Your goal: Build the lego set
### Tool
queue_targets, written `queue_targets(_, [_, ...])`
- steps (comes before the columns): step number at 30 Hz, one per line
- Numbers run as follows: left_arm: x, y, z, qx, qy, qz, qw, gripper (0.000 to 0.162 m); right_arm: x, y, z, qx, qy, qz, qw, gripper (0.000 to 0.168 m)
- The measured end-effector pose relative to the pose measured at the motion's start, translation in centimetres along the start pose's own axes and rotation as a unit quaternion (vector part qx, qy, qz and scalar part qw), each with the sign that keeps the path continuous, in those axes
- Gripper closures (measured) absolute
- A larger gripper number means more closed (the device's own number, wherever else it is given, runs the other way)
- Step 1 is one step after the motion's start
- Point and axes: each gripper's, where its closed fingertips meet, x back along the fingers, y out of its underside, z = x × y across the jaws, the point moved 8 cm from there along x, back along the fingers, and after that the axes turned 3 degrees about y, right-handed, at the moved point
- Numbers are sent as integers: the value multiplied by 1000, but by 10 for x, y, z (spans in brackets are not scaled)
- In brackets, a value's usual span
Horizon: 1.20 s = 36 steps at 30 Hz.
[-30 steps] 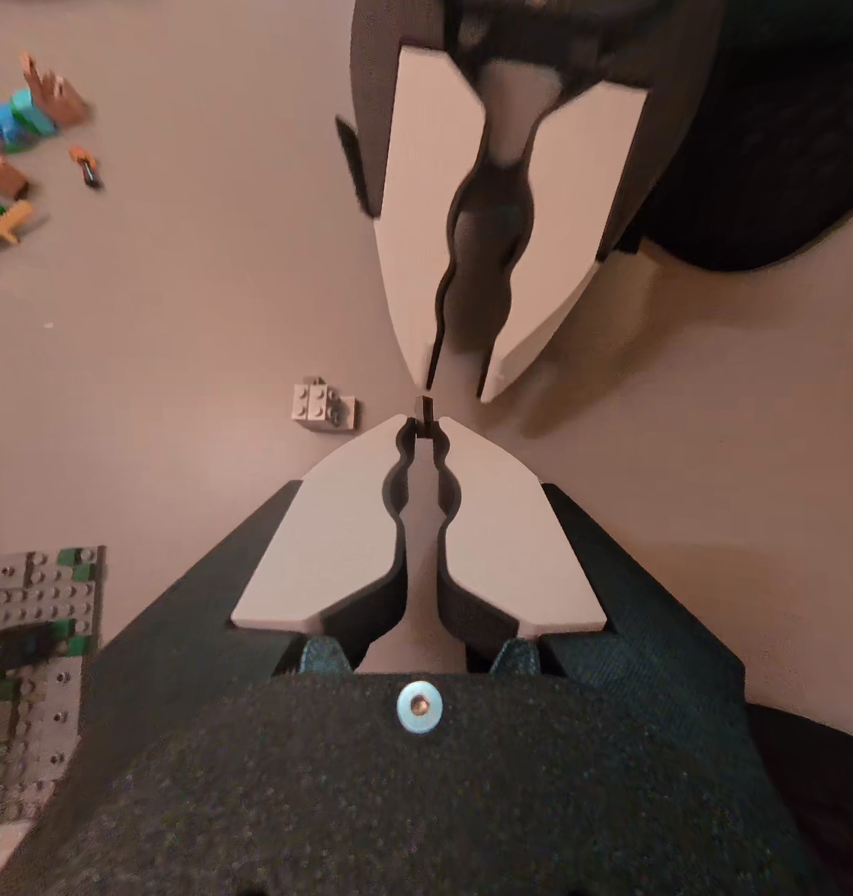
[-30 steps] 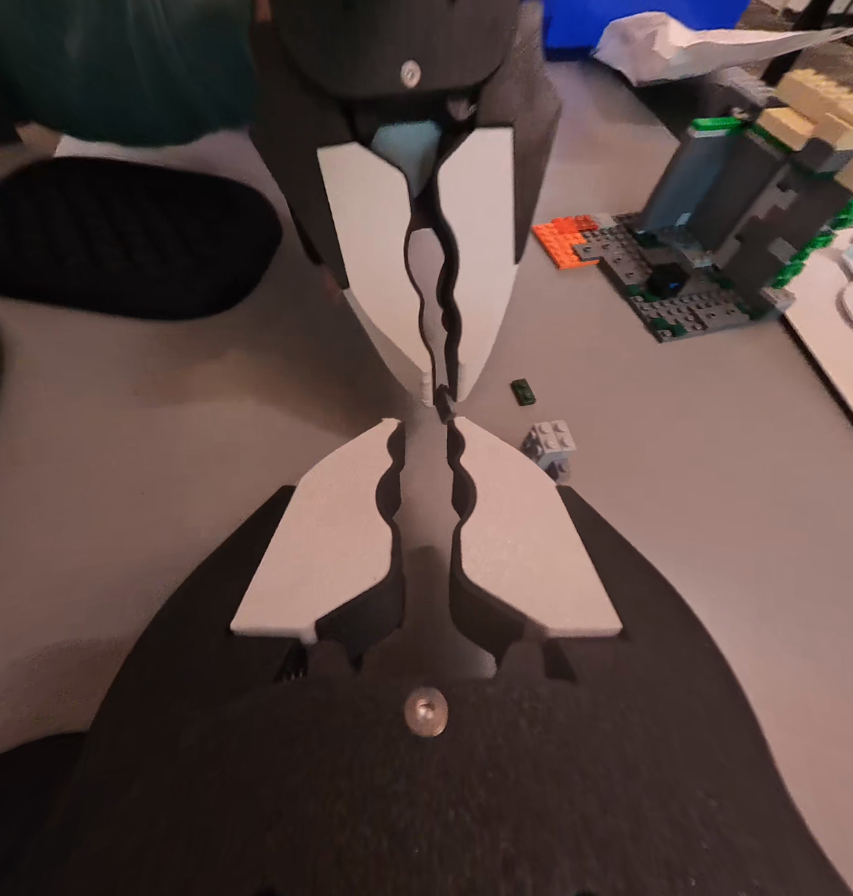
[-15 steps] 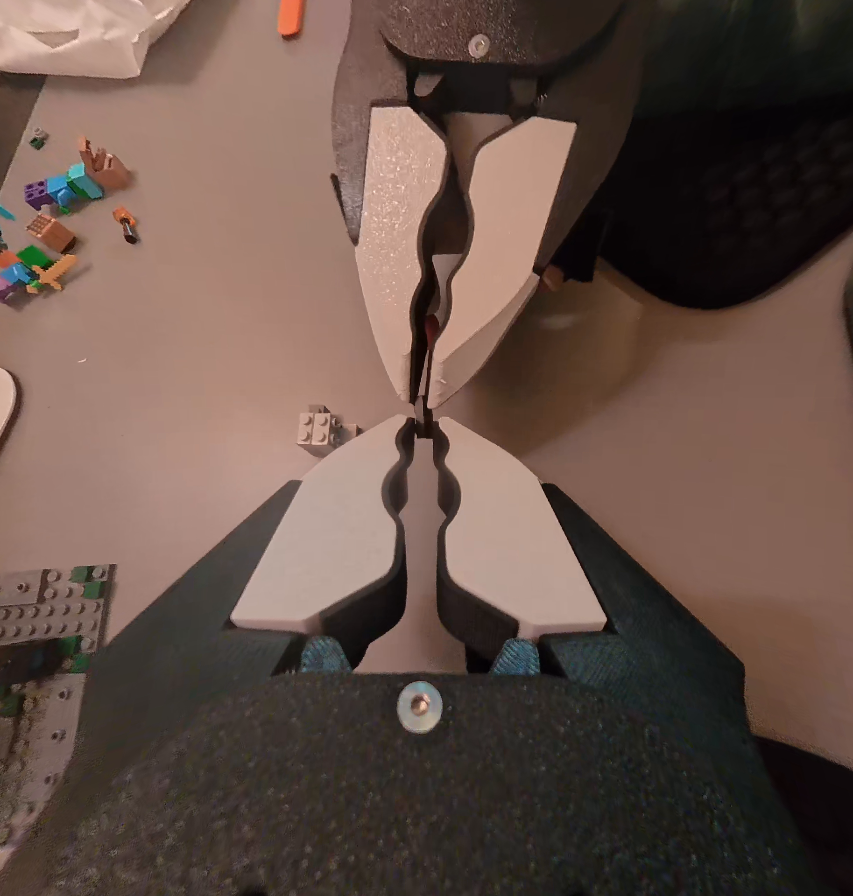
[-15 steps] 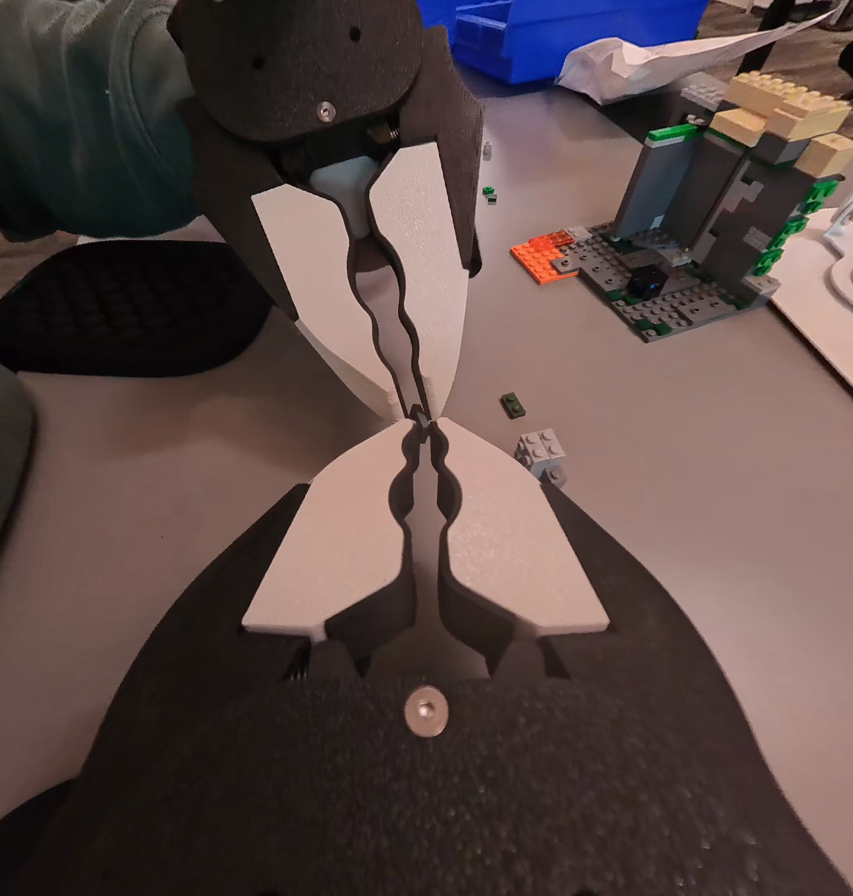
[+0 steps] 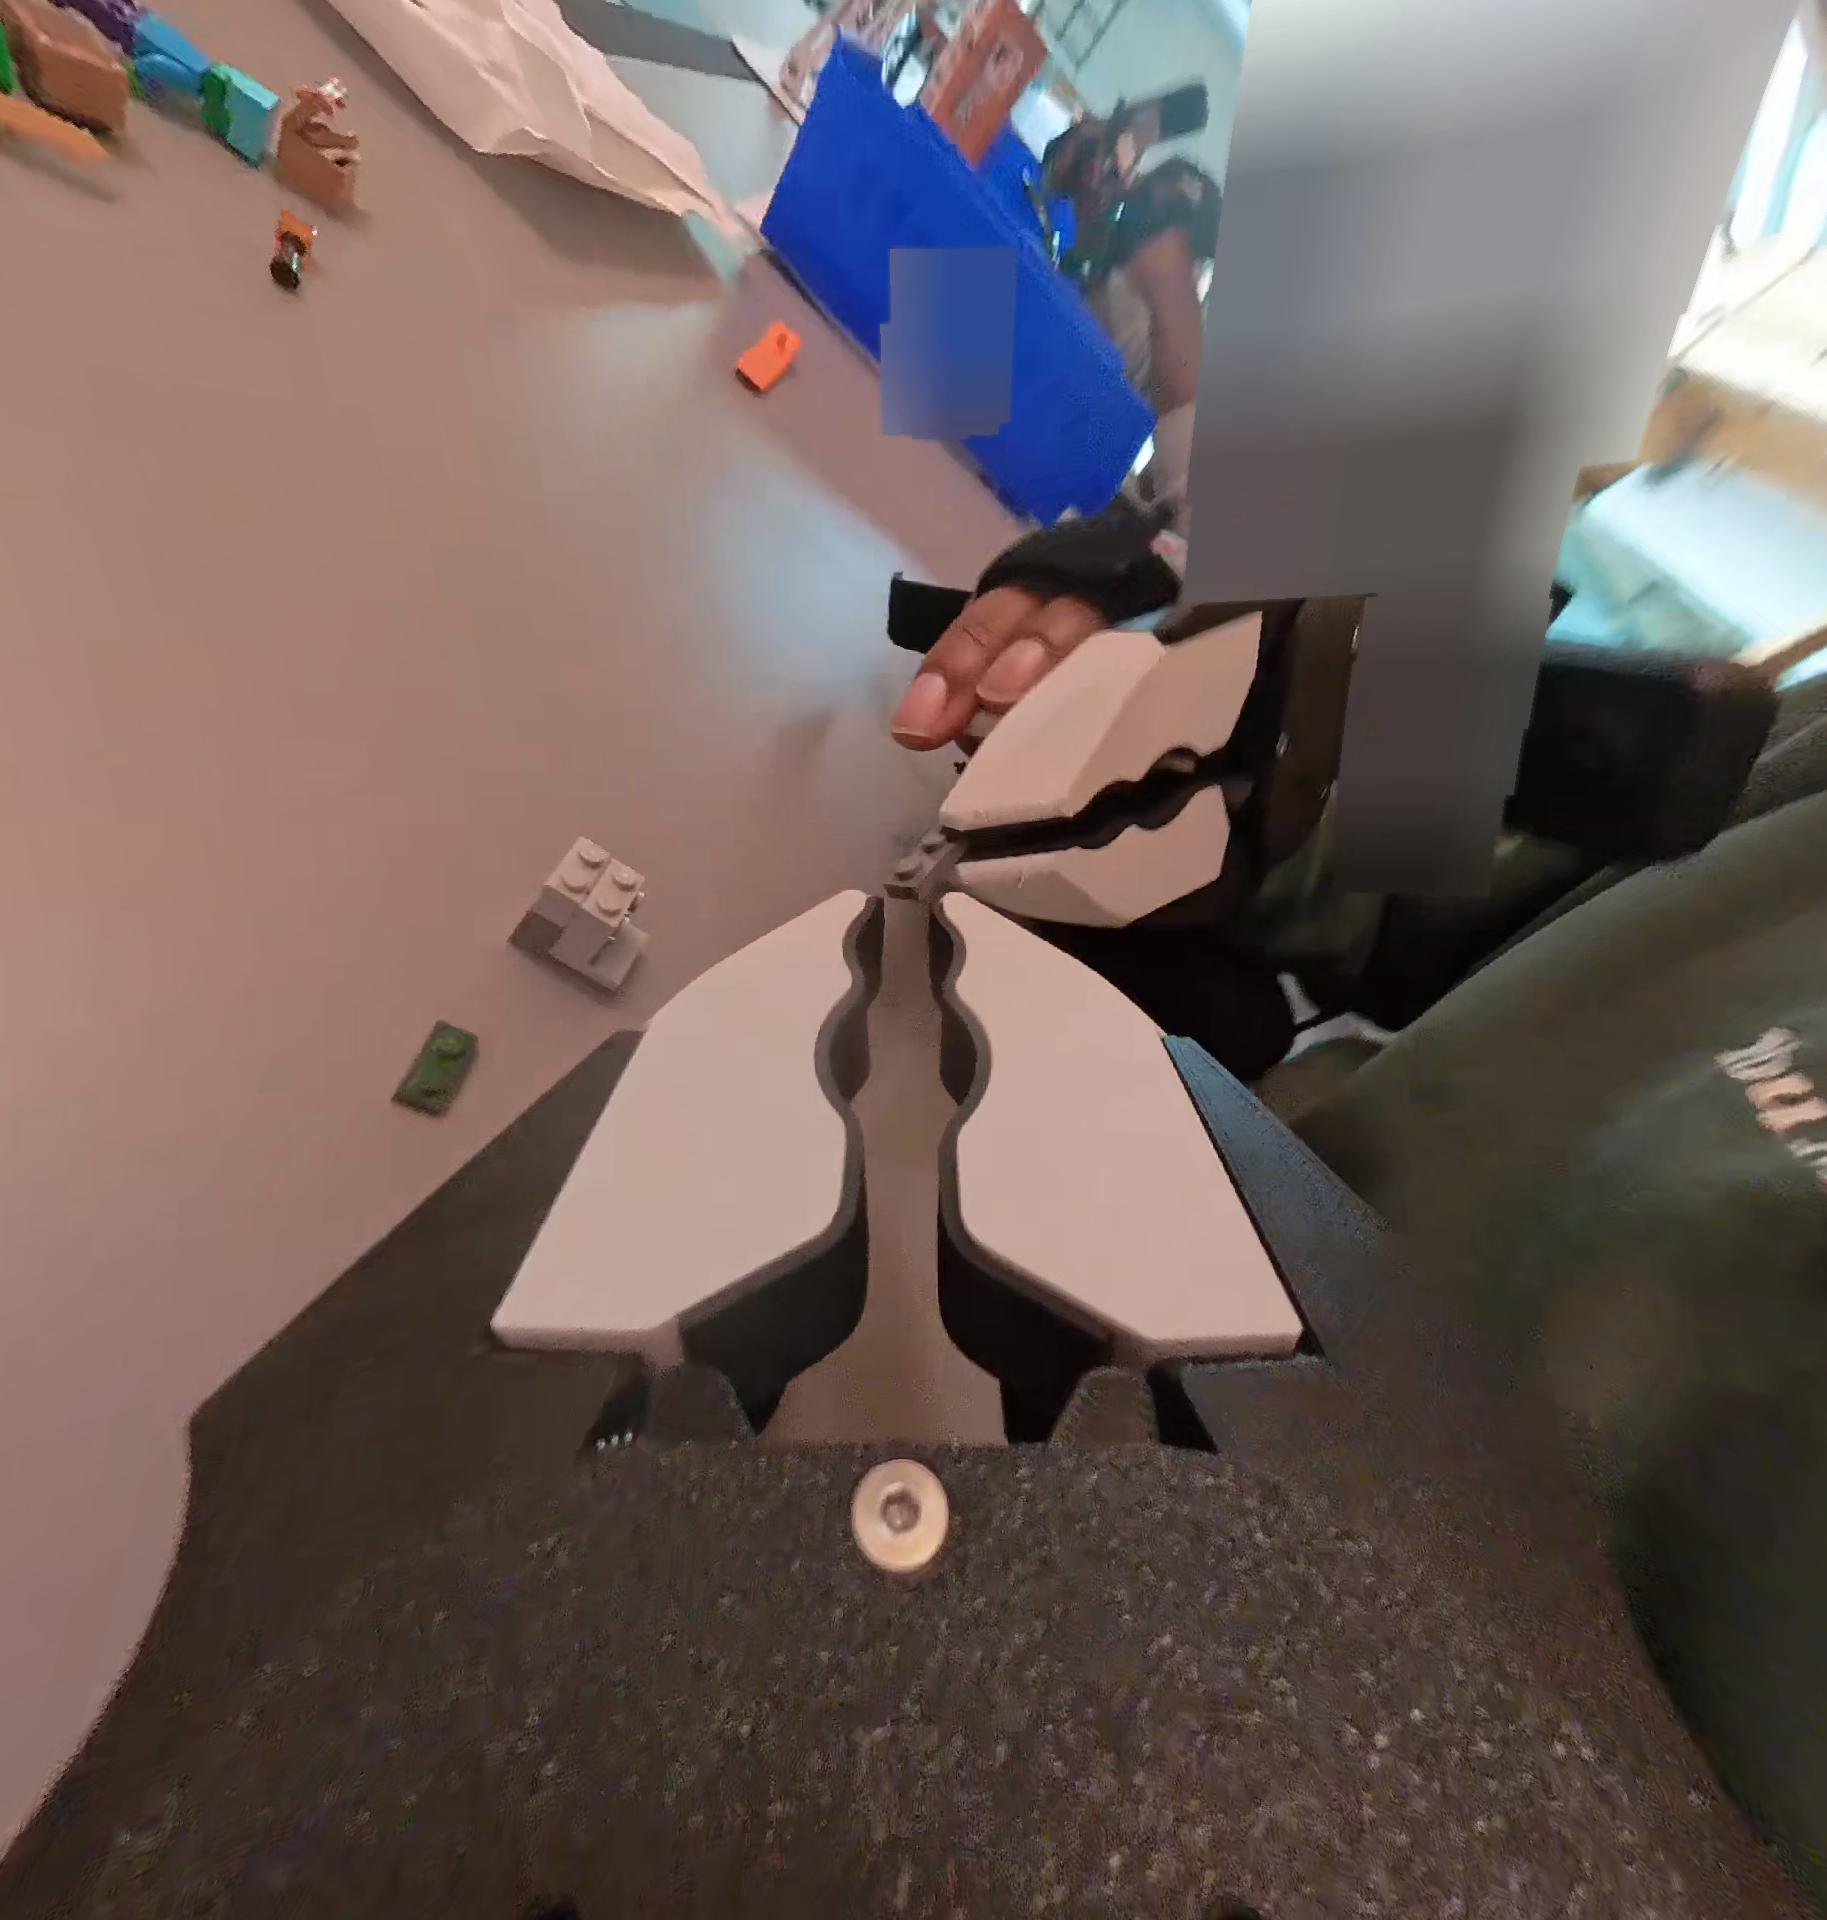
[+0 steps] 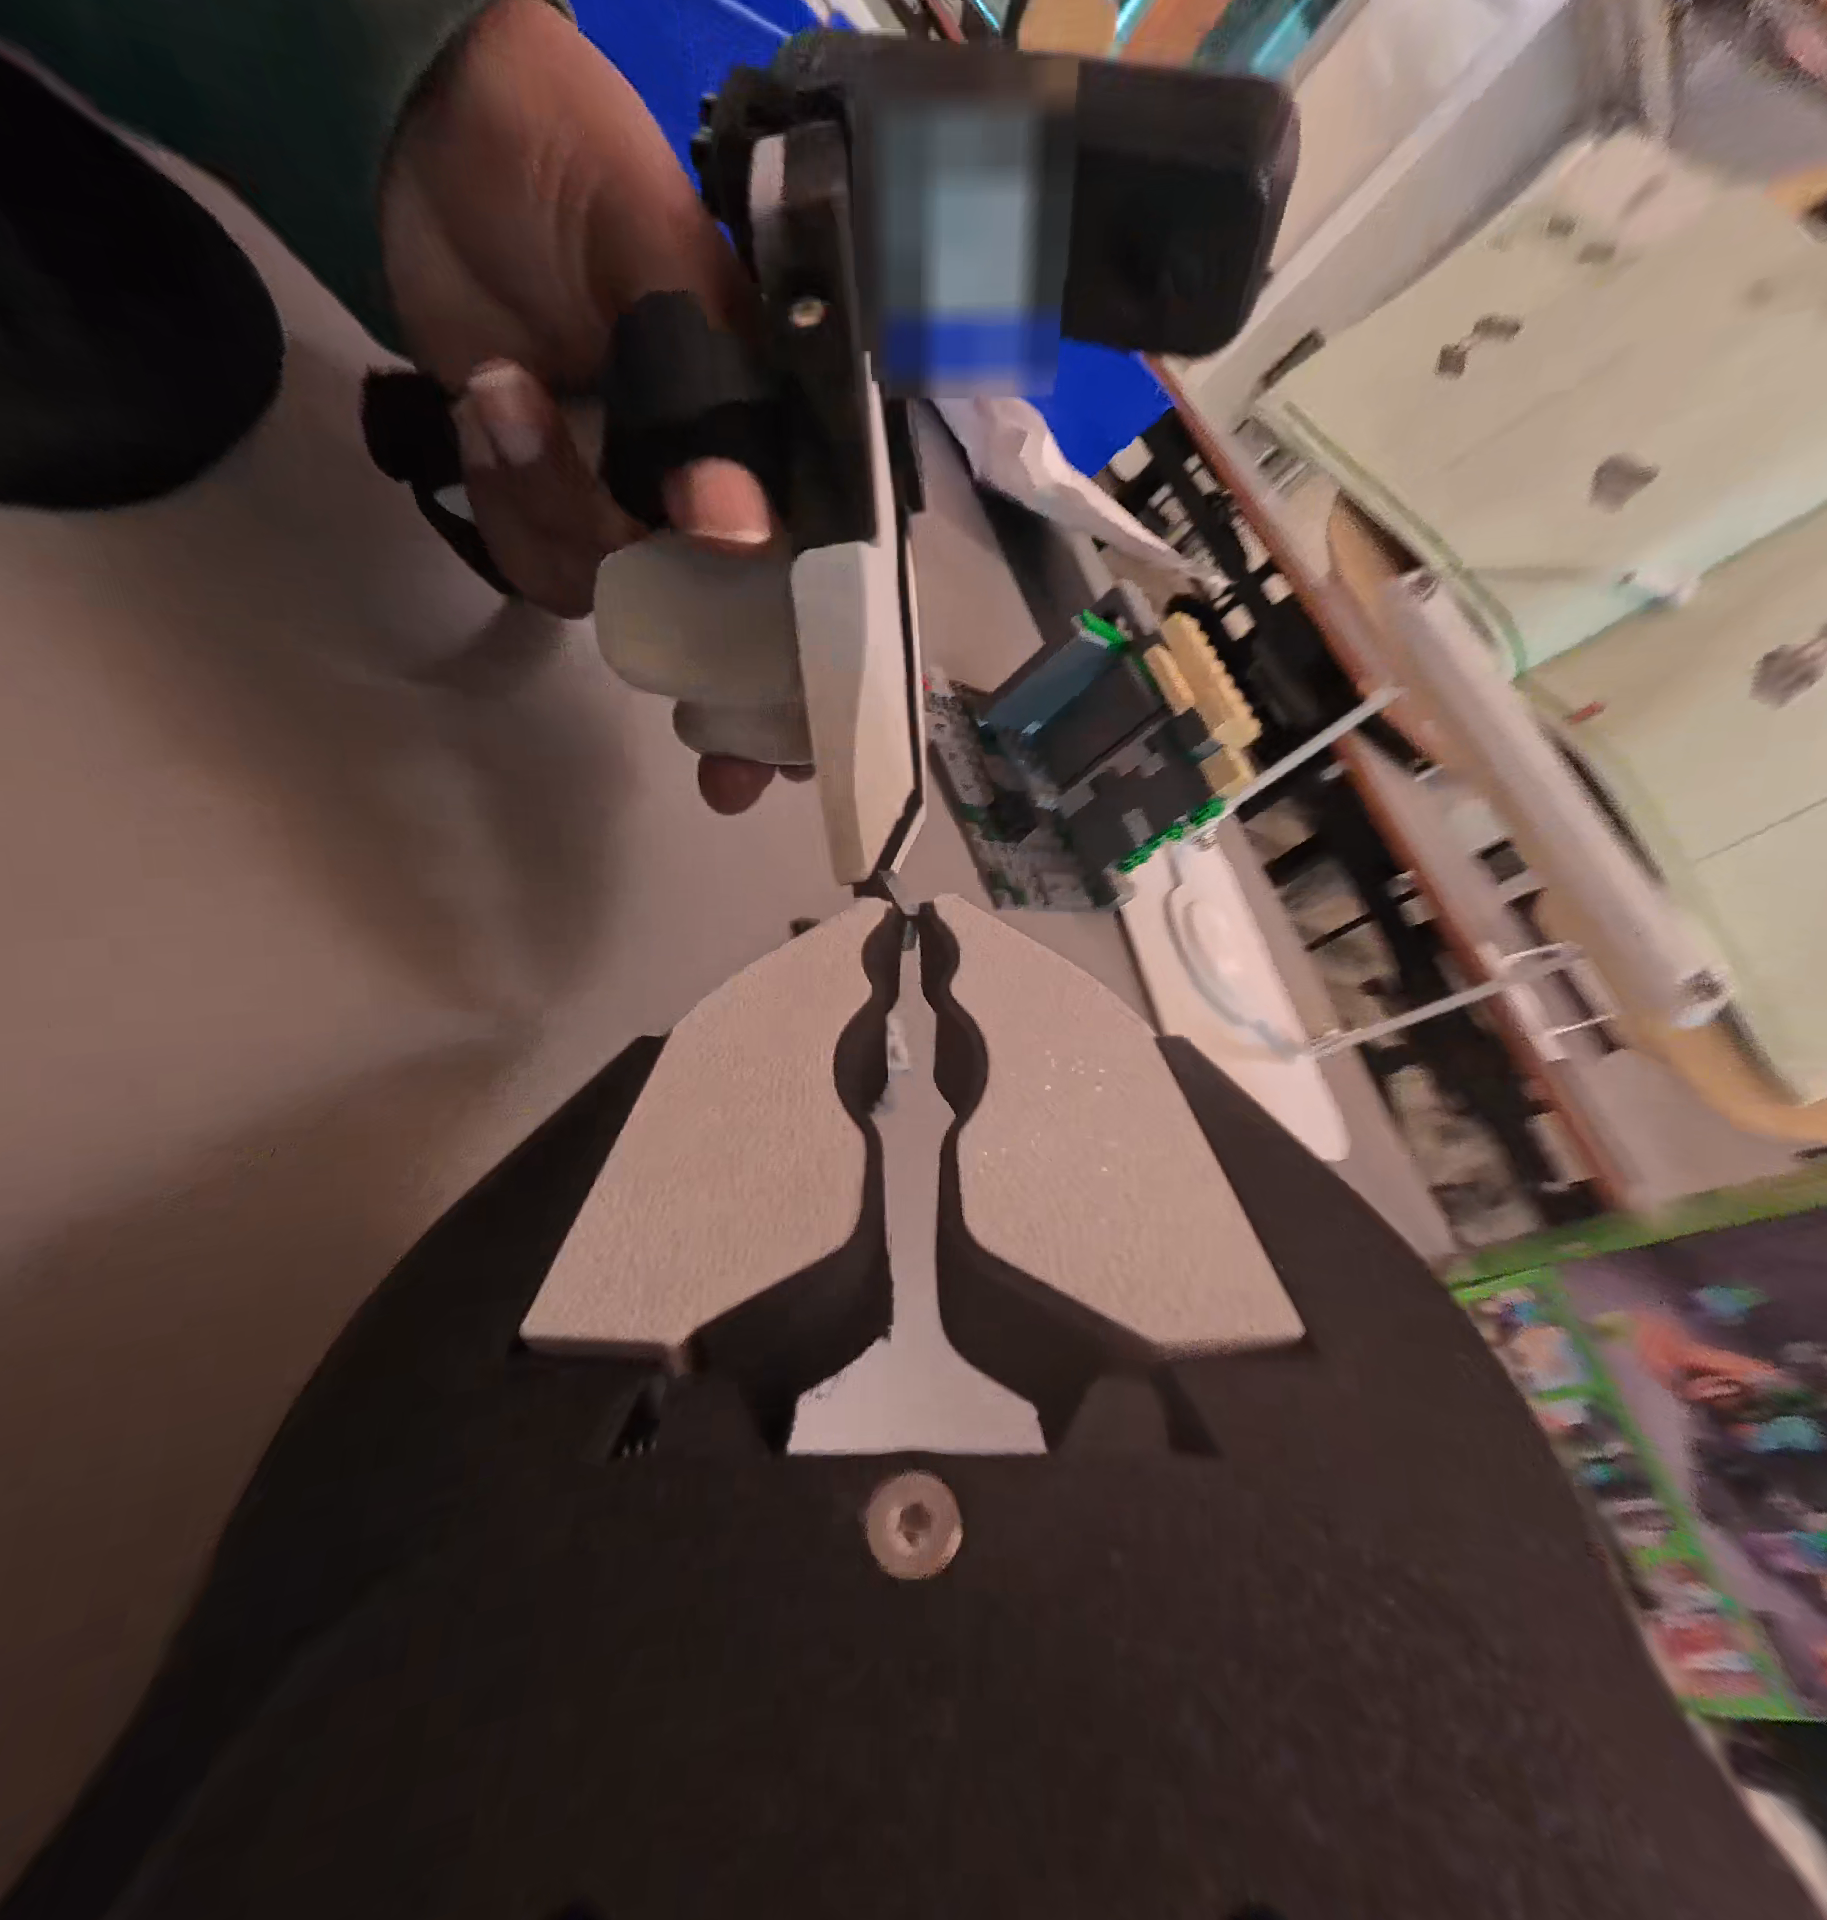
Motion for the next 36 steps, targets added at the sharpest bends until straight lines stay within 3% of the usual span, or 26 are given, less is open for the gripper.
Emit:
queue_targets(6, [0, 2, 0, 50, 33, 27, 998, 152, -1, -7, -9, 110, 38, 3, 993, 165])
queue_targets(12, [1, 4, 0, 63, 61, 28, 996, 153, 1, -11, -12, 148, 43, 12, 988, 166])
queue_targets(19, [6, 4, 5, -75, 82, -4, 994, 162, 6, -14, -11, 27, -29, 57, 998, 165])
queue_targets(23, [6, 4, 6, -107, 89, -22, 990, 162, 8, -15, -7, -41, -53, 77, 995, 165])
queue_targets(31, [4, 3, 5, -114, 89, -20, 989, 162, 8, -11, -3, -84, -69, 86, 990, 166])
queue_targets(36, [5, 2, 2, -45, 95, 0, 994, 162, 10, -12, 3, -48, -21, 83, 995, 166])
